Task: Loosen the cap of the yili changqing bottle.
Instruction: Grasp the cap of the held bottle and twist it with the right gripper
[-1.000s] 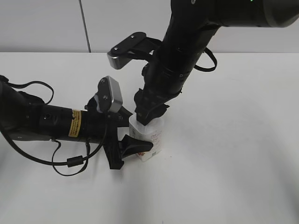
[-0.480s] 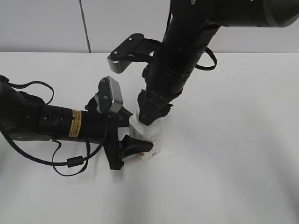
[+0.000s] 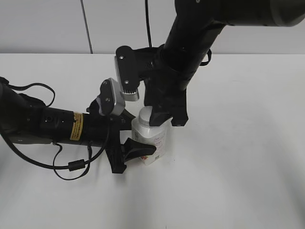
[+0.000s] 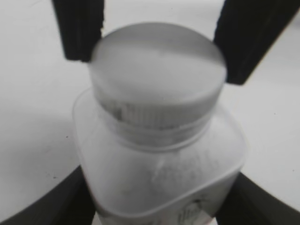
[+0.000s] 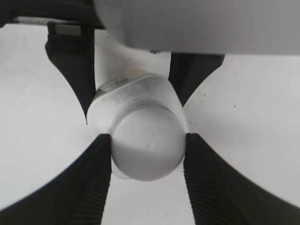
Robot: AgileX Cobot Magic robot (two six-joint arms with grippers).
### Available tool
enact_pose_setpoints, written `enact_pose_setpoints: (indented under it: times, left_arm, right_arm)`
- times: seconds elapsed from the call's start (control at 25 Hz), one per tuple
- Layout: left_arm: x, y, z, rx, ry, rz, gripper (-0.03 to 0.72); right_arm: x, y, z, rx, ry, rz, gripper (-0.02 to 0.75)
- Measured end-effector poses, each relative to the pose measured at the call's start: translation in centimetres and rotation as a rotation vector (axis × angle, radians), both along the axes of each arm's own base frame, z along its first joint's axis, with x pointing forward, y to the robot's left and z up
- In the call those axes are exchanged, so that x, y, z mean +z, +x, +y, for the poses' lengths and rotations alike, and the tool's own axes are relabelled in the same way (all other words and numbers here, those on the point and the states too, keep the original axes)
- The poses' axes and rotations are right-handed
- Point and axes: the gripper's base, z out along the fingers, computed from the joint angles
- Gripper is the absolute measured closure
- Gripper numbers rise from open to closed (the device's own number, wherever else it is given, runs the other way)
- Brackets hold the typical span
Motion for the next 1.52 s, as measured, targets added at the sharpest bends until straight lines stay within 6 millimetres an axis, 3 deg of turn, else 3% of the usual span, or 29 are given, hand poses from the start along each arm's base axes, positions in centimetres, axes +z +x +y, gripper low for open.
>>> enact_pose_setpoints:
  times: [0.36, 0.64, 0.84, 0.96, 1.08, 1.28, 1.52]
  left_arm:
    - [0.0, 0.1, 0.0, 0.026, -0.005, 0.015, 0.259]
    - [0.0, 0.1, 0.0, 0.024, -0.004, 0.013, 0.26]
    - [0.0, 0.1, 0.0, 0.01, -0.002, 0.005, 0.26]
    - [0.0, 0.0, 0.0, 0.005, -0.002, 0.004, 0.26]
    - [0.0, 0.0, 0.0, 0.004, -0.003, 0.004, 0.26]
    - [0.0, 0.0, 0.0, 0.002, -0.003, 0.003, 0.26]
    - [0.0, 0.0, 0.0, 0.002, -0.003, 0.004, 0.26]
  right_arm:
    - [0.2, 0.0, 0.0, 0.075, 0.002, -0.038, 0.449]
    - [0.2, -0.2, 0.1, 0.071, 0.006, -0.008, 0.261]
    - [0.9, -0.4, 0.0, 0.048, 0.022, -0.005, 0.232]
    - [2.2, -0.7, -0.2, -0.003, 0.057, -0.007, 0.228]
    - [3.5, -1.1, -0.3, -0.132, 0.101, 0.027, 0.227]
    - [3.7, -1.3, -0.4, -0.626, 0.163, 0.234, 0.227]
    - [3.8, -1.2, -0.4, -1.029, 0.224, 0.386, 0.227]
